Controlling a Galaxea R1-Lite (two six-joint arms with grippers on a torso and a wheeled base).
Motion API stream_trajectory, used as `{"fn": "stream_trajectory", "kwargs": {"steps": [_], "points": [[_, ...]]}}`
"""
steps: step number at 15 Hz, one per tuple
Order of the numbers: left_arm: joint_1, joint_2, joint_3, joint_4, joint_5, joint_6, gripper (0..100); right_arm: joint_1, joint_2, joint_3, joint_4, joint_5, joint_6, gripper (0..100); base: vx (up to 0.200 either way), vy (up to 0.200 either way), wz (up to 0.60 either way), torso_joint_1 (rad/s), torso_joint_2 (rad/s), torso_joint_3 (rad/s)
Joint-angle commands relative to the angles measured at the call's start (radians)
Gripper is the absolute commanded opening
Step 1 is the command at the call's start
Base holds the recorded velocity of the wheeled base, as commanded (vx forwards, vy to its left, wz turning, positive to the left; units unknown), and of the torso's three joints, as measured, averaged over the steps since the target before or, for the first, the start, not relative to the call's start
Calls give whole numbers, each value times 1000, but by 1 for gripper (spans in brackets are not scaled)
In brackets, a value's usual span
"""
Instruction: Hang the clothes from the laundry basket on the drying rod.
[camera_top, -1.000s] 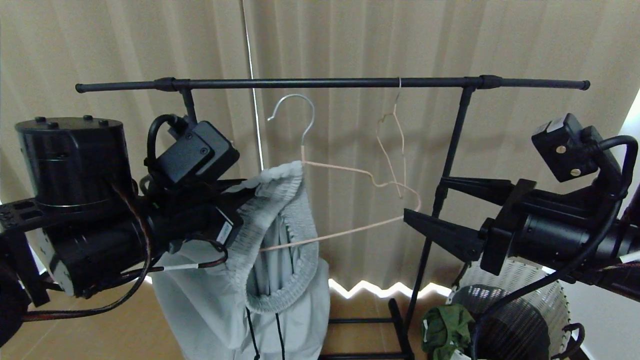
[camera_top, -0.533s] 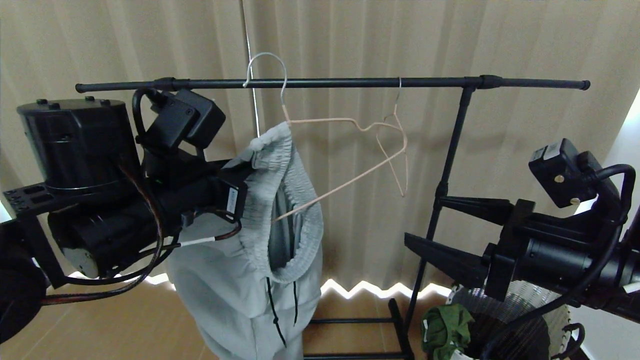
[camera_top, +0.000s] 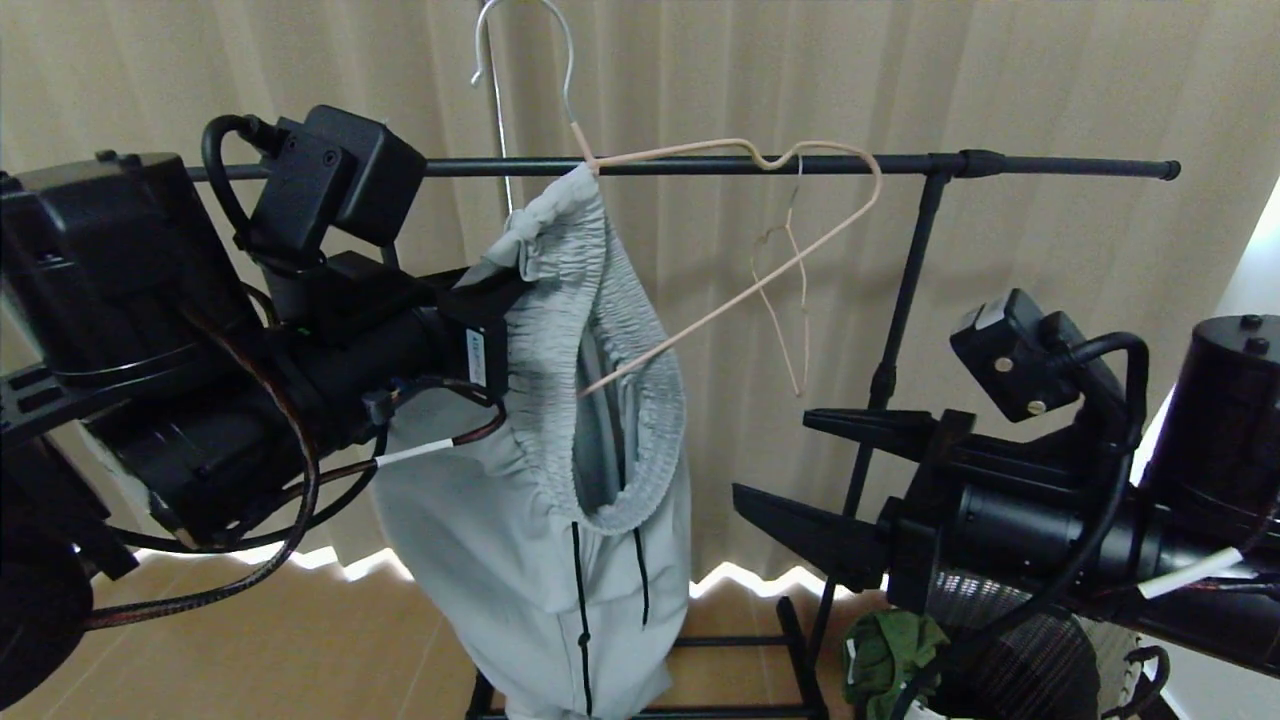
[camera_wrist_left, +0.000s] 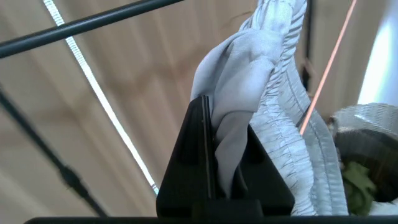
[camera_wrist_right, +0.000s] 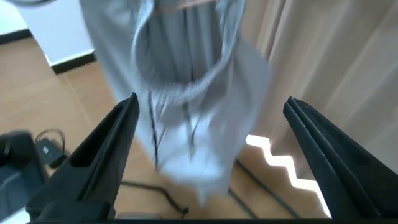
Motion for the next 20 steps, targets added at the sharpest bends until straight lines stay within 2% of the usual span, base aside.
{"fn": "stream_trajectory", "kwargs": {"steps": [1,6,9,14,15,20], "points": [[-19,-16,-1,0,-21,2,0,8,93,-47,-25,-9,-1,100,0,0,0,0,0,0],[-49,-30,-3,0,-38,4,0,9,202,-118,-33,-75,1,100,0,0,0,0,0,0],[-65,-38,-1,0,-38,4,0,9,221,-121,-38,-90,1,100,0,0,0,0,0,0],[-65,-47,-7,0,-38,7,0,-9,241,-87,-116,-148,-1,100,0,0,0,0,0,0],[-65,-47,-6,0,-38,7,0,-12,240,-87,-116,-148,-1,0,0,0,0,0,0,0],[-48,-47,23,4,-30,34,0,-78,215,-62,-121,-162,-5,0,0,0,0,0,0,0]]}}
